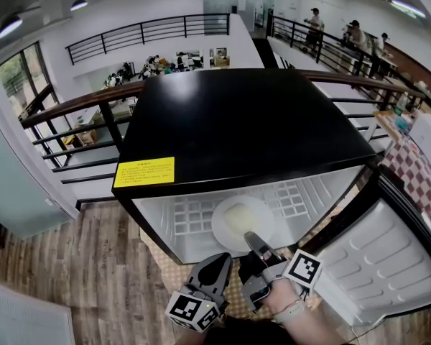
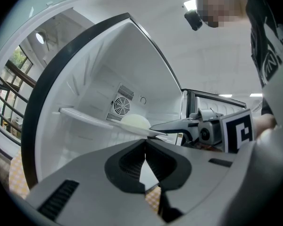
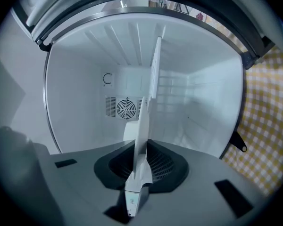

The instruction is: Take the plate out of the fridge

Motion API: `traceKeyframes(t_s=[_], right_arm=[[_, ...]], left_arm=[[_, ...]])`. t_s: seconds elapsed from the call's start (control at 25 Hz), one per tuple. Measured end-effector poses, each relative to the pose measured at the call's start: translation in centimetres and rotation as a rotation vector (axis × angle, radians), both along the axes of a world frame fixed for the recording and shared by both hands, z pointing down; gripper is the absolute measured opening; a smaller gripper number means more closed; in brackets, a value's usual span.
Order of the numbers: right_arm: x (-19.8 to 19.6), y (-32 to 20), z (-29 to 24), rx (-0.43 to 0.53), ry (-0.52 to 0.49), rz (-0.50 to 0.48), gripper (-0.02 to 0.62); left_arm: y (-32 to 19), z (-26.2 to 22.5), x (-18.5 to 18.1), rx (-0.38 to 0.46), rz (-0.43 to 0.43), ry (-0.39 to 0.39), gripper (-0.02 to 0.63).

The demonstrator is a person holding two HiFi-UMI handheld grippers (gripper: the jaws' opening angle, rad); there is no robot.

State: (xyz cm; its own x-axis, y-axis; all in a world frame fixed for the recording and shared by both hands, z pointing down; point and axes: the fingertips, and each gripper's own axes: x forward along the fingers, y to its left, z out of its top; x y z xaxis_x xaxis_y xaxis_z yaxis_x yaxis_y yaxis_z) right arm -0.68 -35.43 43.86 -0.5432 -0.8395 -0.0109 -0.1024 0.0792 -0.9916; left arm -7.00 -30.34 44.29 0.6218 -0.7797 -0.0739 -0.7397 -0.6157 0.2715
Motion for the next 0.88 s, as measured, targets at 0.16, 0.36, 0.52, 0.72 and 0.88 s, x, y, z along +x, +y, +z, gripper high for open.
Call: traceKeyframes(t_s=[0.16,0.36,0.52,0.72,0.88], right_arm=[[0.0,-0.2,-0.2,0.025,-0.005,-0.006,0.06],[0.1,-0.9,-0.2,0.043,-0.002,-0.002,0.061],[0.0,-1.5,-0.1,0.044,-0.024,0.007,0.061],[-0.2,-2.0,0.0,0.012,-0.074,0.039,0.06],[-0.4,-1.8,-0.2,0.006,-0.085,0.047,0.058]], left_arm=[[0.0,0.0,0.0,-0.002,0.003,0.002,0.009],[0.0,0.1,-0.1,-0.01,0.003,0.005,0.008],[-0.1,0.4,-0.1,-0.009,0.006,0.006,0.008],[0.0,0.4,-0.6,-0.014,-0.001,0.011,0.009],[0.3,0.2,-1.0,-0.019,-0.008,0.017,0.008]])
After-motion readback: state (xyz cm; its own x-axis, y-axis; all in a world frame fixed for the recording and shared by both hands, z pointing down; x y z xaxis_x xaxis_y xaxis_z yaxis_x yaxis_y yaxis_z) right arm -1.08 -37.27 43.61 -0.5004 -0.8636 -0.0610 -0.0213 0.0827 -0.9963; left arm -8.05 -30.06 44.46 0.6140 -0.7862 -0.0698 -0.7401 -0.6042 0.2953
